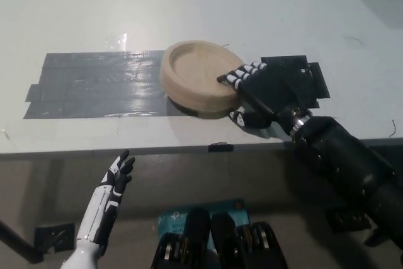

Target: A stack of plates is kept in the middle of the desk close to the robot and the robot grabs the stack with its right hand, picks it up and hands it to a person.

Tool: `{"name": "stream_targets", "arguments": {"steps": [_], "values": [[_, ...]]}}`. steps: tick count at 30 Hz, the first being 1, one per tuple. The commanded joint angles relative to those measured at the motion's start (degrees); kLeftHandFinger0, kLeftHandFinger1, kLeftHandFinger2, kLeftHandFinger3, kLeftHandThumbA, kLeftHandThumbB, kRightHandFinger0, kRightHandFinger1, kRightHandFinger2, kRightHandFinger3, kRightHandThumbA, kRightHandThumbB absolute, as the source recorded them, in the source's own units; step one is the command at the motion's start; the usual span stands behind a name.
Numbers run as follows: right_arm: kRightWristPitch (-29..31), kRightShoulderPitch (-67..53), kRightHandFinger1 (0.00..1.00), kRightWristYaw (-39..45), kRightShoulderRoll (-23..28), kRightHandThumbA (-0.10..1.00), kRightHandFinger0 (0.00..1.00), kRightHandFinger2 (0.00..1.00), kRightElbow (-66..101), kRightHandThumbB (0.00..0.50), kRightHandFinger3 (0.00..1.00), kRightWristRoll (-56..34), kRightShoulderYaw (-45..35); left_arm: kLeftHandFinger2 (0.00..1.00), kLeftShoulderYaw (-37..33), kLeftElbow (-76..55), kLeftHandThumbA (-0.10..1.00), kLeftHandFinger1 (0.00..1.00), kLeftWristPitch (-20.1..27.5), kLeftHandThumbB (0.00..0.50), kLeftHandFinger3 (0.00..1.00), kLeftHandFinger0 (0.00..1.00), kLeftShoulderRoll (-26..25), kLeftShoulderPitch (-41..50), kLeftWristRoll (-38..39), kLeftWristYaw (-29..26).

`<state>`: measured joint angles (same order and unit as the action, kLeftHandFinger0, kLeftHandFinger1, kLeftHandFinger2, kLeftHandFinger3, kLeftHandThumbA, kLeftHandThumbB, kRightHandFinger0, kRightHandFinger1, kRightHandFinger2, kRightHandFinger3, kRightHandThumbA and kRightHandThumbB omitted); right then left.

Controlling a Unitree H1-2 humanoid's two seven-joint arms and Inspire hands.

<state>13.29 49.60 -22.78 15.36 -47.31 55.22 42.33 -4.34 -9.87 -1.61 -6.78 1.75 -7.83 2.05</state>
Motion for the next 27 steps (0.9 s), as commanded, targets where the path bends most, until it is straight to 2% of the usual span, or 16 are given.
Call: {"name": "stream_targets", "arguments": {"steps": [1, 4, 5, 7, 10, 11, 13, 14, 15, 16, 17, 20, 21, 22, 23, 27], "values": [[2.63, 6.09, 0.0, -26.3, -1.55, -0.1, 0.0, 0.31, -11.76, 0.355, 0.41, 12.5, 8.65, 1.0, -0.11, -2.1, 1.0, 1.0, 0.17, 0.0, 1.0, 1.0, -0.84, -2.96, -0.16, 1.21], [4.59, 6.25, 0.0, -29.49, -1.67, -0.1, 0.0, 0.3, -13.14, 0.345, 0.38, 10.69, 8.15, 1.0, -0.07, -2.13, 1.0, 1.0, -0.05, 0.0, 1.0, 1.0, -1.08, -3.15, -0.19, 1.34], [5.04, 6.31, 0.0, -30.46, -1.67, -0.1, 0.0, 0.24, -13.51, 0.343, 0.39, 10.36, 8.13, 1.0, -0.1, -2.09, 1.0, 1.0, 0.08, 0.0, 1.0, 1.0, -1.18, -3.17, -0.33, 1.34], [5.75, 6.35, 0.0, -33.16, -1.56, -0.1, 0.0, 0.03, -14.08, 0.337, 0.41, 9.66, 7.76, 1.0, -0.1, -1.79, 1.0, 1.0, 0.48, 0.0, 1.0, 1.0, -1.28, -3.2, -0.33, 1.33], [6.62, 6.74, 0.0, -36.83, -1.41, -0.1, 0.0, 0.0, -14.8, 0.336, 0.45, 8.98, 7.37, 1.0, 0.0, -1.81, 1.0, 1.0, 0.14, 0.0, 1.0, 1.0, -1.3, -3.13, -0.13, 1.35], [6.87, 7.06, 0.0, -37.46, -0.77, -0.1, 0.0, 0.07, -13.25, 0.335, 0.43, 8.51, 6.6, 1.0, 0.05, -1.68, 1.0, 1.0, 0.25, 0.0, 1.0, 1.0, -1.42, -3.27, -0.35, 1.26], [7.13, 7.34, 0.0, -38.01, -0.34, -0.1, 0.0, 0.06, -12.05, 0.337, 0.42, 8.21, 6.12, 1.0, 0.07, -1.54, 1.0, 1.0, 0.42, 0.0, 1.0, 1.0, -1.55, -3.38, -0.39, 1.27], [7.42, 7.44, 0.0, -38.05, 0.07, -0.1, 0.0, 0.11, -10.98, 0.319, 0.36, 8.05, 5.72, 1.0, 0.09, -1.43, 1.0, 1.0, 0.51, 0.0, 1.0, 1.0, -1.56, -3.46, -0.3, 1.28], [7.56, 7.46, 0.0, -37.98, 0.31, -0.1, 0.0, 0.11, -10.38, 0.319, 0.36, 7.97, 5.51, 1.0, 0.1, -1.4, 1.0, 1.0, 0.54, 0.0, 1.0, 1.0, -1.53, -3.47, -0.24, 1.27], [7.45, 7.53, 0.0, -38.01, 0.7, -0.1, 0.0, 0.17, -9.37, 0.316, 0.32, 7.93, 5.17, 1.0, 0.15, -1.35, 1.0, 1.0, 0.45, 0.0, 1.0, 1.0, -1.47, -3.51, -0.12, 1.25], [7.13, 7.44, 0.0, -37.97, 1.3, -0.1, 0.0, 0.33, -7.68, 0.322, 0.25, 7.86, 4.58, 1.0, 0.14, -1.3, 1.0, 1.0, 0.4, 0.0, 1.0, 1.0, -1.44, -3.46, -0.07, 1.26], [6.64, 7.0, 0.0, -37.45, 2.96, -0.1, 0.0, 0.49, -3.1, 0.31, 0.15, 7.62, 3.0, 1.0, 0.02, -1.19, 1.0, 1.0, 0.47, 0.0, 1.0, 1.0, -1.45, -3.3, -0.07, 1.33], [6.91, 6.64, 0.0, -37.22, 4.06, -0.1, 0.0, 0.5, -0.14, 0.313, 0.16, 7.38, 1.97, 1.0, -0.08, -1.25, 1.0, 1.0, 0.4, 0.0, 1.0, 1.0, -1.53, -3.25, -0.2, 1.37], [7.0, 6.54, 0.0, -37.23, 4.3, -0.1, 0.0, 0.54, 0.49, 0.273, 0.2, 7.37, 1.72, 1.0, -0.11, -1.29, 1.0, 1.0, 0.36, 0.0, 1.0, 1.0, -1.55, -3.25, -0.24, 1.38], [6.66, 6.25, 0.04, -36.38, 4.88, -0.1, 0.0, 0.56, 2.29, 0.307, 0.19, 7.36, 1.04, 1.0, -0.18, -1.44, 1.0, 1.0, 0.16, 0.0, 1.0, 1.0, -1.68, -3.35, -0.56, 1.36], [6.63, 4.73, 0.03, -31.98, 8.8, -0.1, 0.0, 0.56, 14.03, 0.289, 0.19, 6.68, -2.96, 1.0, -0.22, -1.43, 1.0, 1.0, 0.17, 0.0, 1.0, 1.0, -1.78, -3.68, -0.37, 1.35]]}}
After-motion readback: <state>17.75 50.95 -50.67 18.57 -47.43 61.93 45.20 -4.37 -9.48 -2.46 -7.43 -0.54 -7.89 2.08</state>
